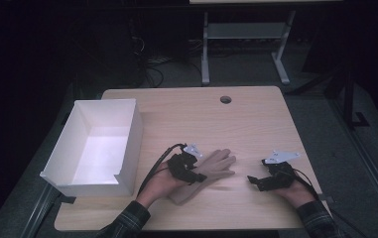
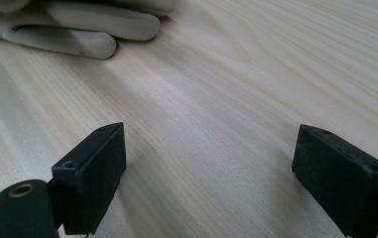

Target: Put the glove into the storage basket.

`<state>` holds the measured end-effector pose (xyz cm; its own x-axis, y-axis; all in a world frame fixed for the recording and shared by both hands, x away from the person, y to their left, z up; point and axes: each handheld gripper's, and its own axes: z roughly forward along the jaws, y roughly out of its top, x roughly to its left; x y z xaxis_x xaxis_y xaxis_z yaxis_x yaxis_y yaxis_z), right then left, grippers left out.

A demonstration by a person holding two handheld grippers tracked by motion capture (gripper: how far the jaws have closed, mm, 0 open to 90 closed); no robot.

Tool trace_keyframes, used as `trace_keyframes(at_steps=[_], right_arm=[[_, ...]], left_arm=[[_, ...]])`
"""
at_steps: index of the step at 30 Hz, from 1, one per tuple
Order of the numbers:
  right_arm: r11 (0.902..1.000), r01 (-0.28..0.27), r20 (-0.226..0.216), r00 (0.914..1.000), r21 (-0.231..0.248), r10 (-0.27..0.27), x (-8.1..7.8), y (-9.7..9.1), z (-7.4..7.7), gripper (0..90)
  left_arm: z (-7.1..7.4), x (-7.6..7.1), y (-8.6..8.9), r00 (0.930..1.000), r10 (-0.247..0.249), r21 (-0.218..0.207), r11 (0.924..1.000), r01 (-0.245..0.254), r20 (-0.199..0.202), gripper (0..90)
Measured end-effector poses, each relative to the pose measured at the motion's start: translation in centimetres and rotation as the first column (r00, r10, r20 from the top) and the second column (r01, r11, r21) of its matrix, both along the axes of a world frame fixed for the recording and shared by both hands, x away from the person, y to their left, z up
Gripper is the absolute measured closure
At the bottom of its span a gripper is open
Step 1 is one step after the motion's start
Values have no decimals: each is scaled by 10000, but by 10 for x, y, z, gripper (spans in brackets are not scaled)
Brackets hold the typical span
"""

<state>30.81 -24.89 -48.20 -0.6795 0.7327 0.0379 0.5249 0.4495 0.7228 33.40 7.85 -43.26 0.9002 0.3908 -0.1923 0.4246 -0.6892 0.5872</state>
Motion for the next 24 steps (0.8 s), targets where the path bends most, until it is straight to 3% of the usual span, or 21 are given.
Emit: trace_keyframes(at_steps=[9,12,24], right_arm=[[10000,4,-3,10000,2,-4,0,0,0,128],[10000,-4,-2,10000,8,4,0,0,0,128],[10000,-11,11,10000,5,11,0,0,0,128]], left_arm=[[22,6,7,9994,344,-140,9993,-344,1,674],[34,8,12,9975,711,-369,9968,-713,-51,674],[77,14,33,9898,1391,-279,9900,-1383,299,674]])
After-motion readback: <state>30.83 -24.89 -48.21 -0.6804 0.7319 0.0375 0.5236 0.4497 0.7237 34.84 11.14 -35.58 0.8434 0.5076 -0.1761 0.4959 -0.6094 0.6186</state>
